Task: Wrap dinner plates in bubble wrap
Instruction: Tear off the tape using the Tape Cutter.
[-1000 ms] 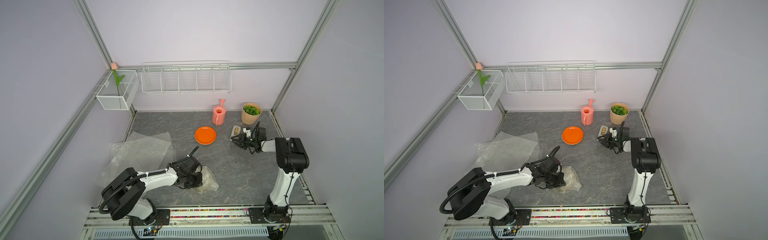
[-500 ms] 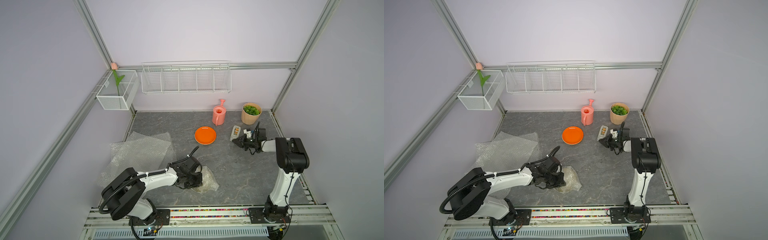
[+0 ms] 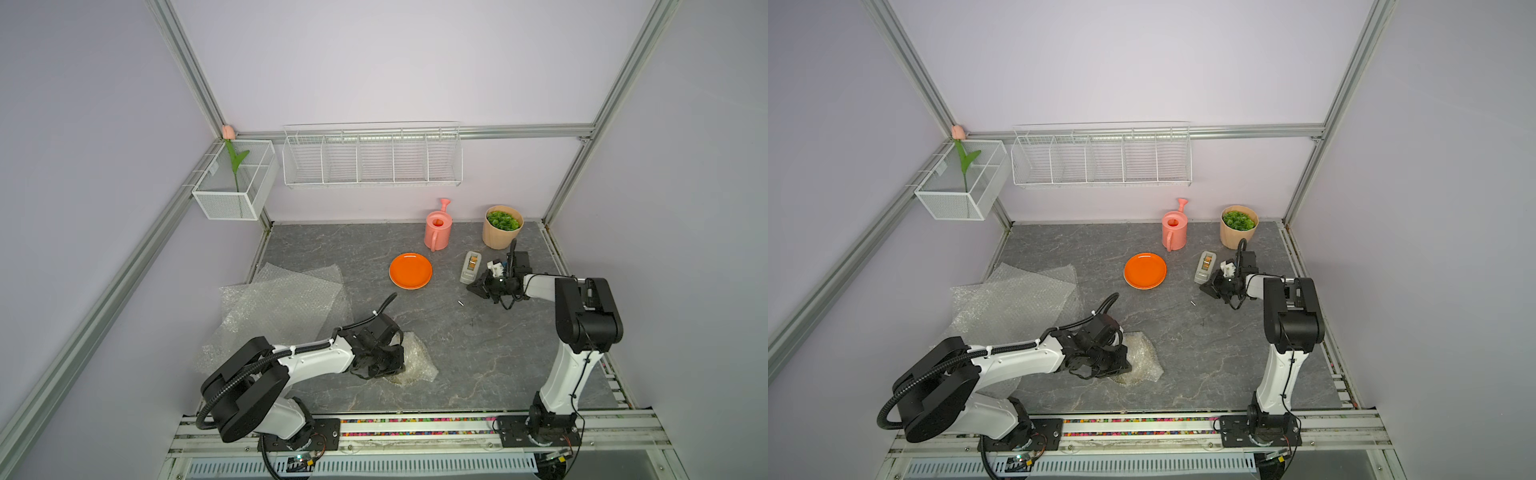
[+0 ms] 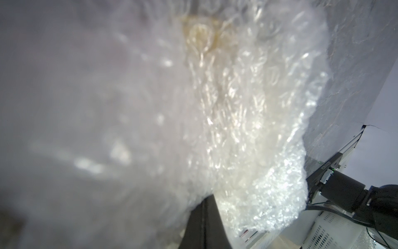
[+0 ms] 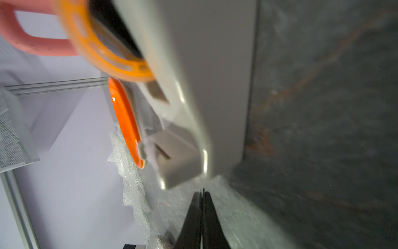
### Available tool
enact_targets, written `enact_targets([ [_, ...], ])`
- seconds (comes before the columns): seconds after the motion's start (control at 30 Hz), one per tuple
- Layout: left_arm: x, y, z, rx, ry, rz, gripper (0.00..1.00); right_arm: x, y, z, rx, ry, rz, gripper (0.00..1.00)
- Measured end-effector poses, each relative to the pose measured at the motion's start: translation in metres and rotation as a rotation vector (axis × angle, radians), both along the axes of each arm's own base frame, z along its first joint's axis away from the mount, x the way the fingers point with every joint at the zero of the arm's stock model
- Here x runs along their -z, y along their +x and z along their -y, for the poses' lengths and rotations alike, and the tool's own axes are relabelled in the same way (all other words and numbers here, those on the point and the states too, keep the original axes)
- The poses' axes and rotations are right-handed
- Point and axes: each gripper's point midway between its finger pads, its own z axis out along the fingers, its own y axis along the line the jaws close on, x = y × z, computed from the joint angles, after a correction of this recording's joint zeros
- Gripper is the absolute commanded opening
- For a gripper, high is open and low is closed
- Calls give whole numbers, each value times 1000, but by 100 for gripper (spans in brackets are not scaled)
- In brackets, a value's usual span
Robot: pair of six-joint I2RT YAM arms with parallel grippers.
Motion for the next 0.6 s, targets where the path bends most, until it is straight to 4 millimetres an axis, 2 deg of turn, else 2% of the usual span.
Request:
enact_targets([
  [0.23, 0, 0, 0, -3, -10, 6, 0, 5, -14, -1, -19, -45, -58, 7],
  [0.33, -1, 0, 0, -3, -15, 11, 0, -7, -15, -5, -27, -48, -28, 7],
  [0.47, -1, 1, 0, -4, -26, 20, 0, -53, -13, -12, -47, -46, 93, 7],
  [0.6, -1, 1, 0, -5, -46, 33, 0, -101, -23, -26, -90, -30, 206, 7],
])
